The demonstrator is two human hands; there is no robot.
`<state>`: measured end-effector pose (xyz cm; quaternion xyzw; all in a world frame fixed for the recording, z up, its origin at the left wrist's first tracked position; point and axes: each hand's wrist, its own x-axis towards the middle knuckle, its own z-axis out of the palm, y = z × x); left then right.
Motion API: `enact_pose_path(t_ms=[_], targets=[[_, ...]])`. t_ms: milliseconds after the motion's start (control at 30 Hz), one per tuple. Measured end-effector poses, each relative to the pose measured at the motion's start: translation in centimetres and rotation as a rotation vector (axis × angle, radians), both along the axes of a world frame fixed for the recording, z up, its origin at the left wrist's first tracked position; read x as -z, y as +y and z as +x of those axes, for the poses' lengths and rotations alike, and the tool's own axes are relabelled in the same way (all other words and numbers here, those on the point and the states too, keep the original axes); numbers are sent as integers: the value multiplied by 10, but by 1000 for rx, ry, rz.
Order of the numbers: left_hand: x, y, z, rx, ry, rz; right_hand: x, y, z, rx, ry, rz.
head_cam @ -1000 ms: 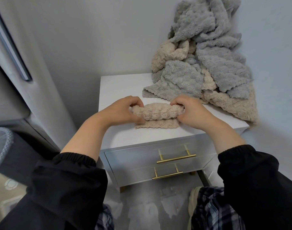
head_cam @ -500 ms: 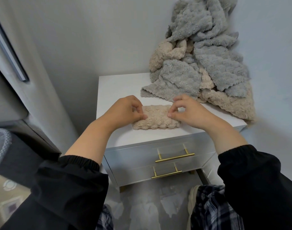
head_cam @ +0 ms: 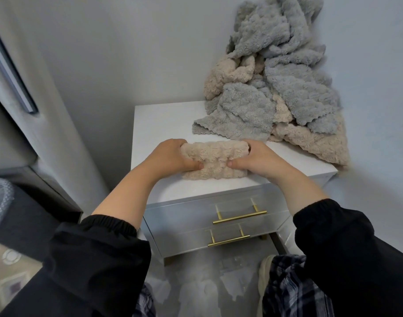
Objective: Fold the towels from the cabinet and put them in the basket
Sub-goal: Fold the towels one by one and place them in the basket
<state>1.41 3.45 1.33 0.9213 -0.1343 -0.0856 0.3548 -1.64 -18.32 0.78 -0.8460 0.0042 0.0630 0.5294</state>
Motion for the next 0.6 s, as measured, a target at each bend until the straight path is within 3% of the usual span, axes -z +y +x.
enact_pose_path(t_ms=[133,333,467,600], targets=[[1,-9,0,-123,-14,-187,6,13,1,119,-52,244],[-2,-19,-3,-192,62,-560,12,24,-7,265,-153,453],[0,-30,3,-205,90,-758,18,32,-3,393,-286,436],[-9,-48,23,-282,19,-879,-8,32,23,452,-392,293]])
